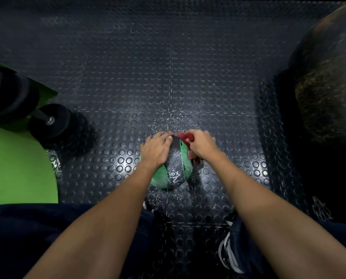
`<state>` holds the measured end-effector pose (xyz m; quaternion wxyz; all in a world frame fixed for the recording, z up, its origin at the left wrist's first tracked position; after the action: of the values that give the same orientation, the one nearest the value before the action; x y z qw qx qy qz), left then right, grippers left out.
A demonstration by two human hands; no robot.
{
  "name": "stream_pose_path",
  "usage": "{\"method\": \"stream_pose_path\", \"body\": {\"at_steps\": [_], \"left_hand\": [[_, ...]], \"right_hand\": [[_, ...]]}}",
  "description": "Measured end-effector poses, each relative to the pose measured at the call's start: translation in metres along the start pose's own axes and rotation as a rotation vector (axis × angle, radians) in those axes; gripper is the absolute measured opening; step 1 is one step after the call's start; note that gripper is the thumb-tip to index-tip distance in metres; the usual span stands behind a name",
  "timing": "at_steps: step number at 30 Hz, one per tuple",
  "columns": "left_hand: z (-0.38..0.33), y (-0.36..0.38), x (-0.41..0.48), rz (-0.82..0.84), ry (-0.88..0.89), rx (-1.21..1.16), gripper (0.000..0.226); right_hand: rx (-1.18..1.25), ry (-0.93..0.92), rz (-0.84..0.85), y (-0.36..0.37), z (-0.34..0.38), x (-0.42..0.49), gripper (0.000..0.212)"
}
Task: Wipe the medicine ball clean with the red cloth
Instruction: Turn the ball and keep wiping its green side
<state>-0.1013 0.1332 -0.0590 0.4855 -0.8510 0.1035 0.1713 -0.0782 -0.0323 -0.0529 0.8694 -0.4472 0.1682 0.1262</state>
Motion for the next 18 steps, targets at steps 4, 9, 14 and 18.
{"method": "stream_pose_path", "body": {"at_steps": [4, 9, 14, 18], "left_hand": [[0.001, -0.001, 0.0, -0.024, 0.022, -0.019, 0.044], [0.006, -0.003, 0.0, -0.038, 0.021, -0.054, 0.043], [0.007, -0.003, 0.0, -0.006, 0.012, -0.06, 0.04], [0.008, -0.003, -0.001, -0.006, 0.049, -0.09, 0.04]], "right_hand": [[0.295, -0.096, 0.03, -0.012, 0.007, -0.003, 0.029], [0.44, -0.196, 0.038, 0.009, 0.01, -0.02, 0.026], [0.311, -0.012, 0.051, 0.003, 0.007, -0.005, 0.008], [0.374, -0.083, -0.018, -0.015, 0.008, -0.003, 0.023]]}}
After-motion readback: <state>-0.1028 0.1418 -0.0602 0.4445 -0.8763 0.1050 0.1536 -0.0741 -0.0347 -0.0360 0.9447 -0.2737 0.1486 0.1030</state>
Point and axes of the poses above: each hand's wrist, its own x-axis towards the middle knuckle, its own y-axis out of the palm, z = x × y, the point moved 2 cm from there along x, towards the middle knuckle, and after that the axes turned 1 degree about x, right-handed, at the moved point
